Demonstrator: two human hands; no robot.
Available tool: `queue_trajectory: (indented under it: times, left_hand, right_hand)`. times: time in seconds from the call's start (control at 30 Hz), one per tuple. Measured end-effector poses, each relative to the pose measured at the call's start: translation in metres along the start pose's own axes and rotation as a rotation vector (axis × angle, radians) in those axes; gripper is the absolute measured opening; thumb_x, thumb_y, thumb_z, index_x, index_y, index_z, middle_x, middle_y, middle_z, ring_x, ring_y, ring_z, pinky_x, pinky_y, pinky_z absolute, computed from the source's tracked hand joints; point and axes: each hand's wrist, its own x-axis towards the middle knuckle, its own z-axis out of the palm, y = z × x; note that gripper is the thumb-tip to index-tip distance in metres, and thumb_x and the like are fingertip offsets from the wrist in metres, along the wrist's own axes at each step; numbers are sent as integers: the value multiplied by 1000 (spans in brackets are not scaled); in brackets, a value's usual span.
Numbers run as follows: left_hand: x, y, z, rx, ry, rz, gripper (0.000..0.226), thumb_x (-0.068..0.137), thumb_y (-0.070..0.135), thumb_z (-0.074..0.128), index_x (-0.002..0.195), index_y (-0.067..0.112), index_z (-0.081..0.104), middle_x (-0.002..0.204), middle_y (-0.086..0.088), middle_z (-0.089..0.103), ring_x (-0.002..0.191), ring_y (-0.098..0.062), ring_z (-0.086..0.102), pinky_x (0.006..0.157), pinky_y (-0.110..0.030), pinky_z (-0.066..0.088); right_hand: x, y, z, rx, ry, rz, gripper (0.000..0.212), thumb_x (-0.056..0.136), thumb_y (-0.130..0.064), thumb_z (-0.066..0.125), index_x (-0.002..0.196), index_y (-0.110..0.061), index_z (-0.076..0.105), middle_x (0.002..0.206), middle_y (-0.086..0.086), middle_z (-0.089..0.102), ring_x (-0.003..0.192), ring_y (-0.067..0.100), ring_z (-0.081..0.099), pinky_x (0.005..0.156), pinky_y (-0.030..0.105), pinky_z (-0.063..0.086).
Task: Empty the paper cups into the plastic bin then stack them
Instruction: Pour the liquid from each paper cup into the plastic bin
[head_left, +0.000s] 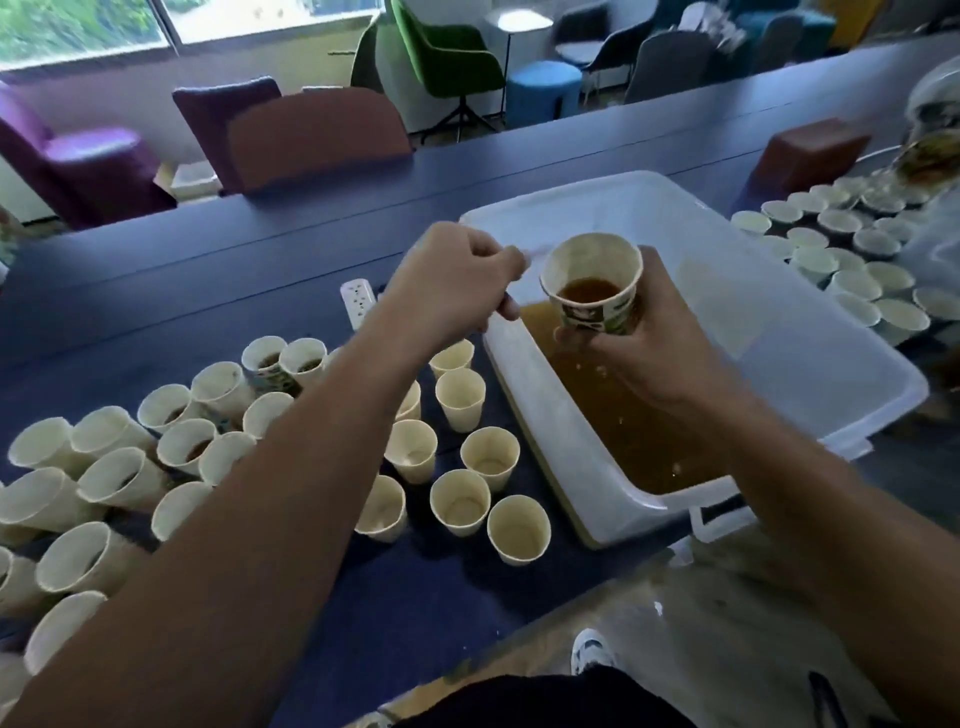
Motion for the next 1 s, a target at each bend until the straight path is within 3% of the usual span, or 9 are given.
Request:
queue_trajectory:
  times: [0.1, 0.2, 0.3, 0.37, 0.47, 0.73, 0.87, 1.0]
  left_hand:
    - [5, -17, 21, 181, 15, 58, 14, 95, 34, 65, 104, 24, 70, 95, 6, 74, 80, -10, 67, 78, -34, 57]
    - [8, -29, 38, 335, -105, 74, 45, 93, 39, 70, 134, 26, 57, 134, 2, 60, 109, -12, 58, 85, -29, 43]
    - [13, -38, 50, 435, -225, 56, 73, 88, 46, 75, 149, 24, 42, 154, 2, 42, 130, -20, 51, 99, -36, 45]
    - [15, -45, 55, 500, -273, 47, 82, 85, 51, 76, 152, 22, 38, 157, 3, 37, 134, -22, 48, 107, -44, 46]
    - [19, -51, 55, 522, -282, 44, 86, 82, 56, 76, 152, 23, 39, 156, 7, 35, 135, -22, 48, 107, -51, 45]
    - [23, -54, 56, 569, -269, 26, 87, 79, 63, 75, 150, 27, 40, 155, 11, 36, 130, -25, 53, 101, -54, 49]
    - [24, -55, 55, 554, -259, 33, 87, 78, 63, 76, 149, 27, 41, 154, 11, 37, 131, -25, 52, 101, -53, 49]
    - [23, -57, 55, 545, -259, 40, 86, 79, 62, 76, 149, 27, 41, 154, 11, 38, 130, -24, 53, 101, -52, 50]
  right_hand:
    - [3, 13, -19, -123, 6, 79, 69, 81, -28, 82, 135, -29, 38, 119, -10, 56, 101, 5, 58, 76, 13, 48]
    - [7, 28, -33, -244, 20, 146, 71, 78, -31, 83, 133, -27, 39, 118, -7, 59, 104, 16, 60, 84, 32, 52]
    - [10, 41, -40, -405, 18, 218, 70, 78, -34, 83, 133, -28, 39, 125, -3, 61, 110, 25, 59, 96, 45, 48]
    - [11, 48, -44, -522, 21, 258, 67, 79, -36, 81, 131, -30, 38, 127, -2, 62, 116, 32, 58, 103, 54, 40]
    - [14, 54, -49, -702, 1, 301, 64, 81, -37, 78, 131, -30, 38, 124, 3, 63, 118, 37, 56, 101, 50, 30]
    - [28, 55, -54, -964, 40, 208, 57, 82, -45, 74, 128, -28, 45, 120, 11, 57, 118, 38, 51, 98, 52, 30]
    - [37, 53, -54, -1040, 113, 72, 51, 84, -22, 72, 129, -29, 49, 128, 12, 54, 126, 38, 41, 100, 53, 27]
    - [45, 41, -54, -1001, 206, -50, 62, 75, 0, 68, 130, -27, 54, 137, 12, 47, 136, 37, 28, 103, 54, 22]
